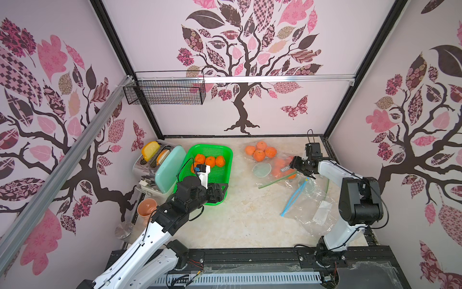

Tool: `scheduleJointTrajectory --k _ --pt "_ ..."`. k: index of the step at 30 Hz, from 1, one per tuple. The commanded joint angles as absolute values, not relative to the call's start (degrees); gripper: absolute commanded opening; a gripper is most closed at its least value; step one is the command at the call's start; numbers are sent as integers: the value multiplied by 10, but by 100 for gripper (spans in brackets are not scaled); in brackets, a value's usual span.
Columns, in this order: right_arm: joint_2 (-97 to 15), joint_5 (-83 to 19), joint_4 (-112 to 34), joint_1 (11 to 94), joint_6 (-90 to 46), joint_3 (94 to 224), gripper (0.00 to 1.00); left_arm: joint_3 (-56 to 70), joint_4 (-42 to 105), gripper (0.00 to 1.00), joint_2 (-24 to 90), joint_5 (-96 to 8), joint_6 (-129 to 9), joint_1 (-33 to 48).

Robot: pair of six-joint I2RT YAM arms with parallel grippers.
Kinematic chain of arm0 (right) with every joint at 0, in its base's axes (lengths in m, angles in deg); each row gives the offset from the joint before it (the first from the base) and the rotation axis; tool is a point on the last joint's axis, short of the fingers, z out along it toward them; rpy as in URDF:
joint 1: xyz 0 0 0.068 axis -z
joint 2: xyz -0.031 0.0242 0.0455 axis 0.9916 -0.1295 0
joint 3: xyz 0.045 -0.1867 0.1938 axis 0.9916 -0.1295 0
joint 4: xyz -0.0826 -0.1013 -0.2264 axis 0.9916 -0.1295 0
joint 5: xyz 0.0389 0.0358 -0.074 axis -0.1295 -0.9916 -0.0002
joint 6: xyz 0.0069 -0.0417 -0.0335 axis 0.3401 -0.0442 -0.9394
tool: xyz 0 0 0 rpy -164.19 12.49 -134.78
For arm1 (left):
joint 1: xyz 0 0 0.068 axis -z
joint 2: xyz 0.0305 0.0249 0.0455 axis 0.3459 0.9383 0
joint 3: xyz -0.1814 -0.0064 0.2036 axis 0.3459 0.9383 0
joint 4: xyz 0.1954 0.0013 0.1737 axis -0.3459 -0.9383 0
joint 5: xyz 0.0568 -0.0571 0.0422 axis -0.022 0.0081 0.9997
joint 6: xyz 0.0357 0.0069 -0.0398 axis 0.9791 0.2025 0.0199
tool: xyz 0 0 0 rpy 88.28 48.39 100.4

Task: Open the zip-top bag and take out the orange
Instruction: Pick up the zipper food storage bag at the center of the board.

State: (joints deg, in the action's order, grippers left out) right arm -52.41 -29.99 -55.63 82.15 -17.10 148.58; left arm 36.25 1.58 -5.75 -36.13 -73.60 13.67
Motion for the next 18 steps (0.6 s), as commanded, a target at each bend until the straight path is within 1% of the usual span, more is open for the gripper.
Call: scheduleJointTrajectory --k 1,6,11,16,18 --pt "-500 -368 -561 825 -177 1470 62 363 12 74 -56 -357 -727 140" --pt "-463 -427 -537 820 -160 1432 50 366 17 74 -59 -355 -727 140" --pt "-422 -465 -522 787 -148 1393 46 366 18 74 -55 -354 -726 140" --pt "-408 -481 -510 744 -150 1382 45 367 24 74 -50 -355 -727 140" --pt "-409 -482 -498 743 -138 1378 39 366 23 74 -47 -355 -726 140"
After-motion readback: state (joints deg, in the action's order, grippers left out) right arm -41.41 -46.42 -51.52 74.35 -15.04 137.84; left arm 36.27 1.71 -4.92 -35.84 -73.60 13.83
